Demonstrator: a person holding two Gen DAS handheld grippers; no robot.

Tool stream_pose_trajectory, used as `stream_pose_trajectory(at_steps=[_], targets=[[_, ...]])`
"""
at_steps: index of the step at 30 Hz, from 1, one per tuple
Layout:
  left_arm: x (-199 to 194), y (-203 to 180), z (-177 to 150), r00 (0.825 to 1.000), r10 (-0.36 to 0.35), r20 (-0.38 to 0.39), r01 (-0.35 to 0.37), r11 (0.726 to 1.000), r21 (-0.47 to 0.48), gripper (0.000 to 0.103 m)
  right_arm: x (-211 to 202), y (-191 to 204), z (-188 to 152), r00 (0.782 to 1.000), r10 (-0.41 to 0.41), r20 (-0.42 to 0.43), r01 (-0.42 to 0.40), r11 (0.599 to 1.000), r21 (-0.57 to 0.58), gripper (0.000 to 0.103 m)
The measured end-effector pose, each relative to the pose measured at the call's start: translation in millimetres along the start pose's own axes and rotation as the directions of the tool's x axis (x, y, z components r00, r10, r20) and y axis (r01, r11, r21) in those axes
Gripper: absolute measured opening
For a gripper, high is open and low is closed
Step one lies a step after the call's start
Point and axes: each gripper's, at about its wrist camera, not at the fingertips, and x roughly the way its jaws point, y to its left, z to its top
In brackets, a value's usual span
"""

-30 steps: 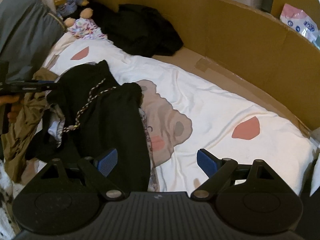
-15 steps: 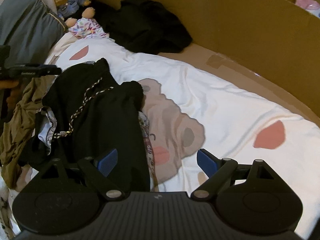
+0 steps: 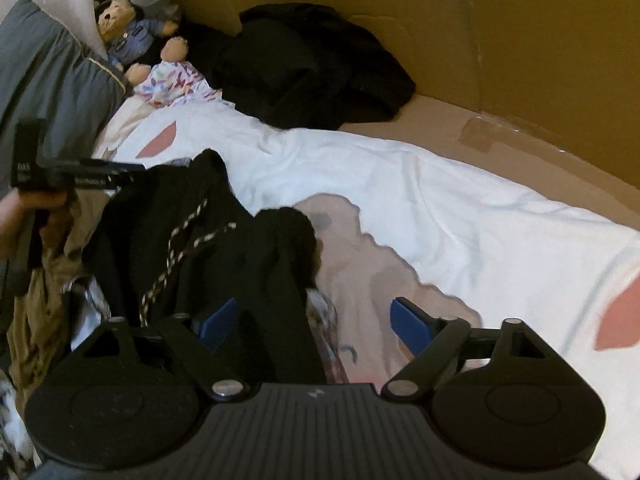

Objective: Fold clothes

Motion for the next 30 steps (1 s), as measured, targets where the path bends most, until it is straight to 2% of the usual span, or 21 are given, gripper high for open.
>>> stream_pose_trajectory(at_steps=[3,7,9,10,11,13,15,17,18,19,24,30], targets=[[8,-3,-2,1.0,-0.011,-0.012,0.011,1.0,0.009,0.065,18,0,2,1.0,0.006,-0.013,-0.005,1.0,0.027,0.078],[16,-11,-6,1.0,0.015,-0.028,-0.013,0.998,0.067,0.07,32,0,-3,0.999,0.0,-0.032,0.002,0.999,0.051,0.077],[18,-15,-7,0.999,0.028,-0.037,-0.024,0.995,0.098,0.071,41,2,-8,0.999,0.001,-0.049,0.001,0.999,0.041,0.075],[20,-18,-8,0.998,0.04,-0.046,-0.035,0.992,0.121,0.07,44,4,-10,0.998,0.001,-0.058,0.001,1.0,0.03,0.07],[22,-21,-8,0.997,0.061,-0.054,-0.053,0.988,0.144,0.068,46,6,-12,0.997,-0.006,-0.074,0.007,1.0,0.009,0.061],[24,-25,-7,0.993,0.101,-0.064,-0.088,0.981,0.175,0.063,50,16,-20,0.992,-0.053,-0.111,0.044,0.995,-0.089,0.052],[25,-27,-7,0.99,0.125,-0.067,-0.111,0.977,0.185,0.054,48,19,-23,0.992,-0.059,-0.113,0.046,0.992,-0.118,0.039],[23,-29,-8,0.986,0.152,-0.07,-0.136,0.972,0.19,0.033,44,21,-22,0.991,-0.058,-0.122,0.041,0.99,-0.138,0.022],[20,-28,-8,0.987,0.144,-0.074,-0.13,0.976,0.175,0.026,41,21,-22,0.991,-0.059,-0.122,0.041,0.988,-0.146,0.02],[17,-26,-9,0.988,0.132,-0.08,-0.119,0.981,0.154,0.014,38,22,-22,0.991,-0.06,-0.121,0.041,0.987,-0.154,0.016],[2,-34,-14,0.992,0.108,-0.069,-0.096,0.983,0.154,0.009,12,26,-17,0.99,-0.093,-0.104,0.073,0.98,-0.184,0.011],[-41,-56,-9,0.999,0.041,0.018,-0.043,0.992,0.122,0.009,-43,22,-10,0.988,-0.133,-0.076,0.115,0.972,-0.204,0.009]])
